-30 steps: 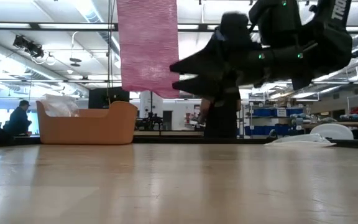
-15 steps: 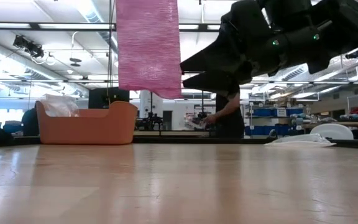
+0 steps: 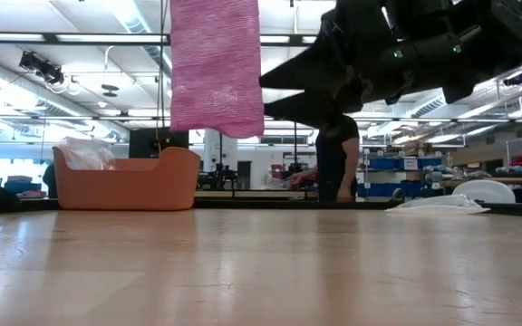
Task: Roll bandage
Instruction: Roll the pink bandage
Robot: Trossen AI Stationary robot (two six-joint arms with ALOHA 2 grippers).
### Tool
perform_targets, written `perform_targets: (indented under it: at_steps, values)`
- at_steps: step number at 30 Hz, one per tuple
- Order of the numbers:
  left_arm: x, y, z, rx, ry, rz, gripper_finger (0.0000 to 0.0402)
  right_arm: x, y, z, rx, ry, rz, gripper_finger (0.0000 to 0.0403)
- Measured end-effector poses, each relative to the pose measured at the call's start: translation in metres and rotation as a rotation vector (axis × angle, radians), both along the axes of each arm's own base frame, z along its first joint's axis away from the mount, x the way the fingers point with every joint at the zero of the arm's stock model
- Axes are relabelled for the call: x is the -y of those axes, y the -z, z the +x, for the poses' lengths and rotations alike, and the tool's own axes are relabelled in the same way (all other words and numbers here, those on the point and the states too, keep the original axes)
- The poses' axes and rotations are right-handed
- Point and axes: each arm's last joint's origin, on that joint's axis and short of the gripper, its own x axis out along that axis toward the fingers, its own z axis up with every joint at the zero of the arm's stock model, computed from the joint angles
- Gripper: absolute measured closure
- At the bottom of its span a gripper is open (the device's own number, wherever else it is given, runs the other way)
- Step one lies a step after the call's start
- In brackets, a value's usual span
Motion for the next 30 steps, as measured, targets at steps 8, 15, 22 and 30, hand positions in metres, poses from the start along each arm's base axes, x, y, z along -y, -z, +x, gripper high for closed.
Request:
perform_targets:
  at_steps: [8,15,22,30]
  values:
    - [-0.004,0.0,0.002,0.003,-0.025,-0.001,0.0401,-0.003,-0.003,0.002,0.005,-0.032,0.015,0.0133]
    - [-0.005,-0.001,0.003,0.004,-0.029,0.0,0.0401,0.003,0.0,0.002,-0.025,0.033,-0.036,0.0133]
    - [-0.005,-0.001,0.003,0.003,-0.029,0.002,0.0401,0.012,0.0,0.004,-0.021,0.023,-0.017,0.0133]
    - [-0.005,-0.001,0.003,0.004,-0.029,0.013,0.0401,0.008,0.002,0.006,0.009,0.045,-0.009,0.0149]
